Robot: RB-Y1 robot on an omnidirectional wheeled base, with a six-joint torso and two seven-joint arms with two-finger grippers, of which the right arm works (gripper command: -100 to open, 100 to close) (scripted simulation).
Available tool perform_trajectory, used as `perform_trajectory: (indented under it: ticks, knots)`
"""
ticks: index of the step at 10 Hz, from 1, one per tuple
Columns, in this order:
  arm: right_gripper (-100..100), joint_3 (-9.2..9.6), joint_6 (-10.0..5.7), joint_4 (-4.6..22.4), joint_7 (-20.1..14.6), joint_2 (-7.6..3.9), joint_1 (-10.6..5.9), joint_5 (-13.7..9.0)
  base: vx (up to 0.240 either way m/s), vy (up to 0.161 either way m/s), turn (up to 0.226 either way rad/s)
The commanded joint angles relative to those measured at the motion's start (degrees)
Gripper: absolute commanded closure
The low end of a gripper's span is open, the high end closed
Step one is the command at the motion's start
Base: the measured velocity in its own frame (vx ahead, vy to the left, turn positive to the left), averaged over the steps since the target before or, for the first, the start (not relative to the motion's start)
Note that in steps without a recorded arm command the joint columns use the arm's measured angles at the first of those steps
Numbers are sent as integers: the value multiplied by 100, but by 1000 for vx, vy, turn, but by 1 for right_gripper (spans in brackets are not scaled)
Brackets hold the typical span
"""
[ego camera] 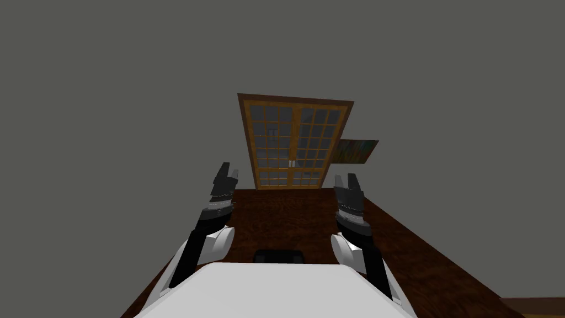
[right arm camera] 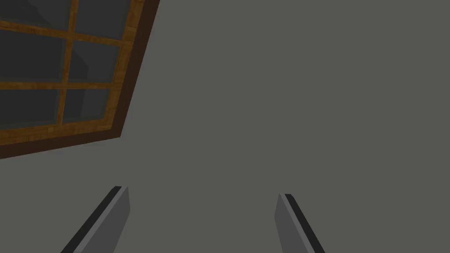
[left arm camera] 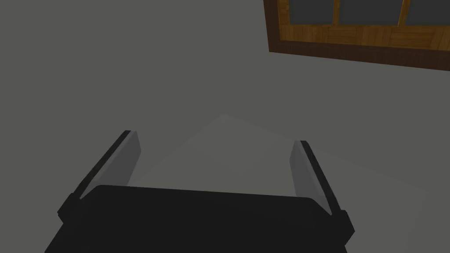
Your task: Pull the door open
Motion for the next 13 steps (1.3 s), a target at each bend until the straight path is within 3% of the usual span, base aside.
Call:
perform_trajectory:
  ticks: [1,13]
  knots:
    - [-100,58,-43,185,-202,-67,-31,-126,93,-5,65]
    - [-100,412,-308,1314,-1438,-389,-224,-894,112,-18,58]
